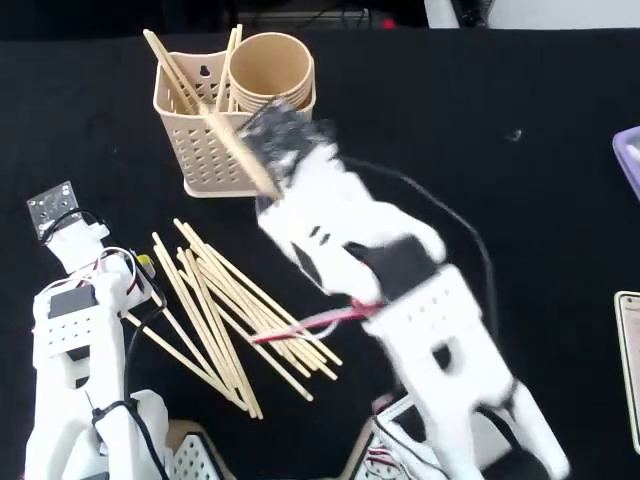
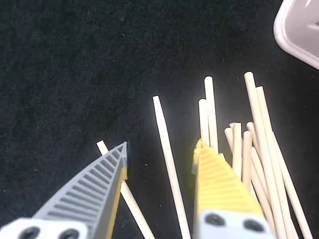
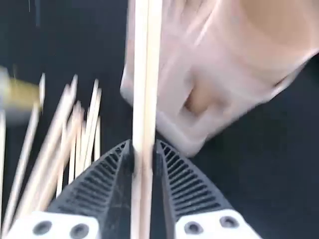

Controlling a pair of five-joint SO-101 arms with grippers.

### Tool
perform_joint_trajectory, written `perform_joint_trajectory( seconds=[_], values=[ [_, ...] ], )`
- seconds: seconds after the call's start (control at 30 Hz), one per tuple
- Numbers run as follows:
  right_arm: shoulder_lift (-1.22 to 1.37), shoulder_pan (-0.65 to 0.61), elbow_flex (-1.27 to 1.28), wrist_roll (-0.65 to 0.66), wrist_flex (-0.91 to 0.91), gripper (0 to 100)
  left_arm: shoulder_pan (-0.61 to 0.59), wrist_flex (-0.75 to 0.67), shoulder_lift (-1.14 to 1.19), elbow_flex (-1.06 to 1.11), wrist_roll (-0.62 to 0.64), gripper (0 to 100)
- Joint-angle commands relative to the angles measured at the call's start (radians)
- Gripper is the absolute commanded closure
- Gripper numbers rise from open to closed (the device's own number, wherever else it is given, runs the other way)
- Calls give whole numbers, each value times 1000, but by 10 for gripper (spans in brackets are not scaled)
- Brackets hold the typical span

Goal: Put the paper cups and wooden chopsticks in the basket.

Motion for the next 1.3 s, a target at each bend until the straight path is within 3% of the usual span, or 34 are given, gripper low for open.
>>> perform_joint_trajectory(
  seconds=[0.0,0.23,0.37,0.73,0.97,1.03,1.17,1.27],
  values=[
    [-47,-11,-25,-129,-304,987,1,-9,-26,-16,-6,784],
    [107,-41,8,-161,-850,987,1,-11,-26,-15,-6,784],
    [255,-61,-93,-161,-1016,987,1,-11,-26,-13,-6,784],
    [722,-60,-538,-161,-1017,988,-2,-11,-26,-12,-8,784],
    [888,-58,-573,-161,-1007,985,-1,-12,-26,-12,-8,784],
    [908,-60,-584,-164,-961,948,1,-12,-26,-12,-8,784],
    [888,-66,-596,-166,-810,777,1,-14,-26,-12,-8,784],
    [858,-64,-633,-166,-687,790,1,-14,-26,-12,-8,784]
  ],
)
